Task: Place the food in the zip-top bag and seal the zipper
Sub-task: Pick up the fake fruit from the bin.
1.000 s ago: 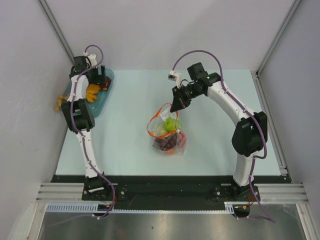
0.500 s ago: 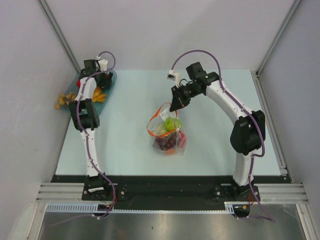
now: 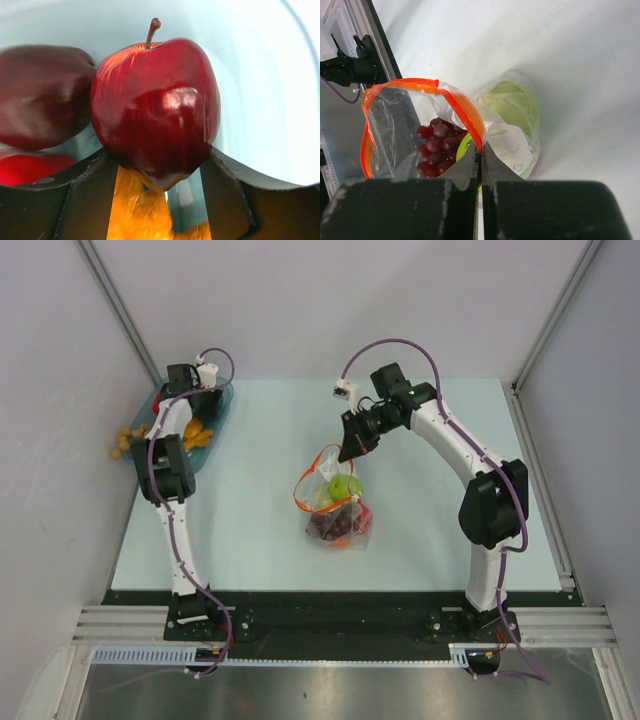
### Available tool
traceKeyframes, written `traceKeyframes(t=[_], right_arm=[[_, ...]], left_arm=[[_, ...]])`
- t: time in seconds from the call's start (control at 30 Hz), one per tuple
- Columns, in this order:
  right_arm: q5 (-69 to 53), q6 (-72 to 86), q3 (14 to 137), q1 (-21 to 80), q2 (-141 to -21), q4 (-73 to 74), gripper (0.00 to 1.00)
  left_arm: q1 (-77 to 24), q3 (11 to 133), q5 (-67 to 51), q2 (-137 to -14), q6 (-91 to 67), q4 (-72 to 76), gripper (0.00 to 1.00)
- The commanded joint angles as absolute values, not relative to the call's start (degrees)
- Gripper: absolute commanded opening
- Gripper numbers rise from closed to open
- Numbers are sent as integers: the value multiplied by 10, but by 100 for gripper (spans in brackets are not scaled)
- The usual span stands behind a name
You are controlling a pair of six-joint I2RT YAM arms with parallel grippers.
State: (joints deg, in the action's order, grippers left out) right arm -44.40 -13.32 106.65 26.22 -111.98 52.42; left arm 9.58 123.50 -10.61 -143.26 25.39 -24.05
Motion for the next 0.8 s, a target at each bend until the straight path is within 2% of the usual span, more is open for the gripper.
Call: traceKeyframes(t=[0.0, 0.23, 0.37, 0.5, 0.77], right_arm=[[-451, -137, 1080, 265, -1110, 522, 0], [-457, -149, 1072, 264, -1101, 525, 0], [-456, -154, 1071, 263, -1096, 527, 0], [-457, -160, 1067, 263, -1092, 526, 0], [-468, -170, 1053, 264, -1082, 527, 0]], left_arm=[[107, 1227, -130, -1332, 249, -214, 56], [120, 1194, -152, -1289, 238, -226, 34], [127, 1175, -170, -1257, 229, -236, 31], [134, 1089, -219, -1191, 222, -225, 30], [121, 928, -369, -965, 209, -267, 28]])
